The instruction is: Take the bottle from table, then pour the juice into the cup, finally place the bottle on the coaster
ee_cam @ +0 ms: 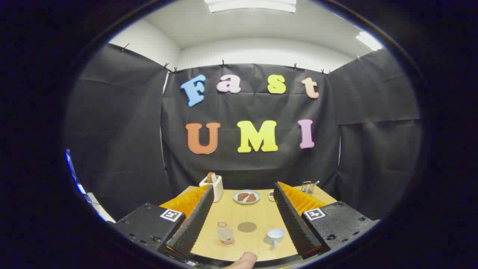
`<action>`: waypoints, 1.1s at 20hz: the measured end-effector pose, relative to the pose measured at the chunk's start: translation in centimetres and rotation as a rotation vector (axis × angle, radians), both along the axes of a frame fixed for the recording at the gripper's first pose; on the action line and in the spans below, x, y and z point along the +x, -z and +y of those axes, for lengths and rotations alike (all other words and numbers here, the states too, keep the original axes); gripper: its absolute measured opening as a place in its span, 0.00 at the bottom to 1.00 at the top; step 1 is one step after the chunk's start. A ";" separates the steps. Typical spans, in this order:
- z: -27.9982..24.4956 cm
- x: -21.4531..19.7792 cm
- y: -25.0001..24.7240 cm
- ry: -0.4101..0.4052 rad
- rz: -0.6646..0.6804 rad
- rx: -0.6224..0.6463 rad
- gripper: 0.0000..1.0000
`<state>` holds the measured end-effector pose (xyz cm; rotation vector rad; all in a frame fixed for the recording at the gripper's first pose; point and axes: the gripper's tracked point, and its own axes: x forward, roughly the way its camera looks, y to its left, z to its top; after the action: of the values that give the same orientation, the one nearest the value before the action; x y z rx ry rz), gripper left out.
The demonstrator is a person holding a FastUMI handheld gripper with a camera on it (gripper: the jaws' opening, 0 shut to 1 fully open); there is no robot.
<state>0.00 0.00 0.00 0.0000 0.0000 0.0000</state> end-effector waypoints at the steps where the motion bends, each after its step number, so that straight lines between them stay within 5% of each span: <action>1: 0.1 -0.2 -0.4 -0.013 -0.011 0.010 1.00; 22: 3.2 0.7 4.9 -0.004 -0.009 -0.004 1.00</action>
<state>0.65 3.17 -4.90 -0.0043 -0.0088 0.0039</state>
